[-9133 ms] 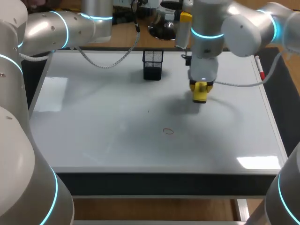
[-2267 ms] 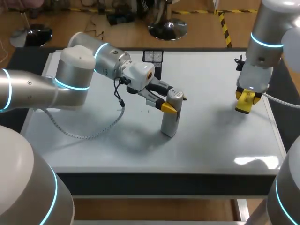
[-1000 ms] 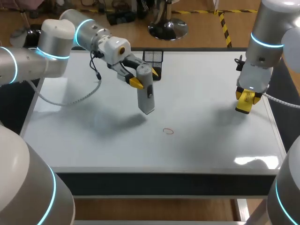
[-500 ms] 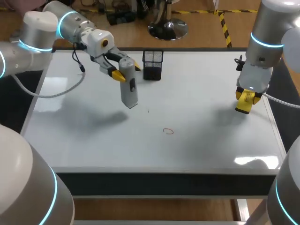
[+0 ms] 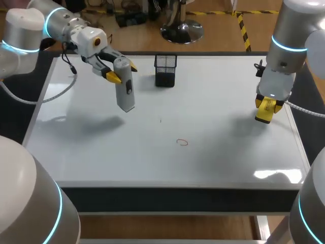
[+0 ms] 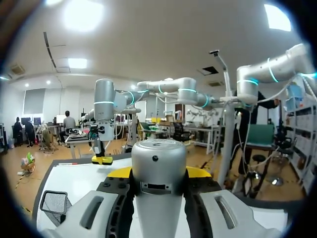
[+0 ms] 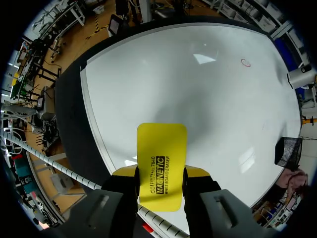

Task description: Pick up the inspection probe, press it on each red-marked spot on the whiteboard one by one, put down the probe, pick up the eraser, and wipe off all the red marks.

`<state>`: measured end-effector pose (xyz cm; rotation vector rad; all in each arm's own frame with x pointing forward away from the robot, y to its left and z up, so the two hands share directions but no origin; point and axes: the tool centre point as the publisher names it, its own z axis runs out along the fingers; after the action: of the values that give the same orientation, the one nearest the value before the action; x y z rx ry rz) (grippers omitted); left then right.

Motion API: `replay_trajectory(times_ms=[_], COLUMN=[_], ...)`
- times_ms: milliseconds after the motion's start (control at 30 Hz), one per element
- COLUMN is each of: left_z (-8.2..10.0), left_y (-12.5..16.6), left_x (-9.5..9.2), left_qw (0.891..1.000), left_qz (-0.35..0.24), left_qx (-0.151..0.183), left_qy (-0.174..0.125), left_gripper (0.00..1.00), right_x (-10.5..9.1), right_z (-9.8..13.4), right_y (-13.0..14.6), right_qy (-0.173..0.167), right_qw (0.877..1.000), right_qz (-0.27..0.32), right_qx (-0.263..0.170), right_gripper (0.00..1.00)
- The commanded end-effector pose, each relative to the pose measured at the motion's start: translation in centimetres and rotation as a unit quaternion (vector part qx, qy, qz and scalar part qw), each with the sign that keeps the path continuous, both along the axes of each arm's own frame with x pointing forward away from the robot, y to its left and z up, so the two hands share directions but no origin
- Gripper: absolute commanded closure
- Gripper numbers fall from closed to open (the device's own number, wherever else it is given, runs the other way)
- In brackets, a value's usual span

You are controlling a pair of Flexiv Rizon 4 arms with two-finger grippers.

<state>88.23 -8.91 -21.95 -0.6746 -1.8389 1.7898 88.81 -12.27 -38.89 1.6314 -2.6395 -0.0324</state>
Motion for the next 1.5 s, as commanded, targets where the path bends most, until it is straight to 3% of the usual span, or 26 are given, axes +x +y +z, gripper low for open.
replay_trajectory(times_ms=[33, 200, 667, 1367, 1500], left_z=[0.0, -0.5, 0.2, 0.2, 0.2], left_y=[1.1, 2.4, 3.1, 3.1, 3.1], left_x=[0.1, 1.1, 3.5, 3.5, 3.5], left_qw=[1.000, 1.000, 1.000, 1.000, 1.000], left_qz=[0.007, 0.003, -0.021, -0.021, -0.021], left_qx=[0.000, 0.002, 0.003, 0.003, 0.003], left_qy=[-0.001, 0.004, 0.001, 0.001, 0.001], left_gripper=[1.00, 1.00, 1.00, 1.00, 1.00], right_x=[0.0, 0.0, 0.0, 0.0, -1.5], right_z=[0.1, 0.1, 0.1, 0.1, 0.7], right_y=[-0.1, -0.1, -0.1, -0.1, 1.0], right_qy=[0.000, 0.000, 0.000, 0.000, -0.011], right_qw=[1.000, 1.000, 1.000, 1.000, 0.999], right_qz=[0.001, 0.001, 0.001, 0.001, 0.037], right_qx=[-0.001, -0.001, -0.001, -0.001, -0.030], right_gripper=[1.00, 1.00, 1.00, 1.00, 1.00])
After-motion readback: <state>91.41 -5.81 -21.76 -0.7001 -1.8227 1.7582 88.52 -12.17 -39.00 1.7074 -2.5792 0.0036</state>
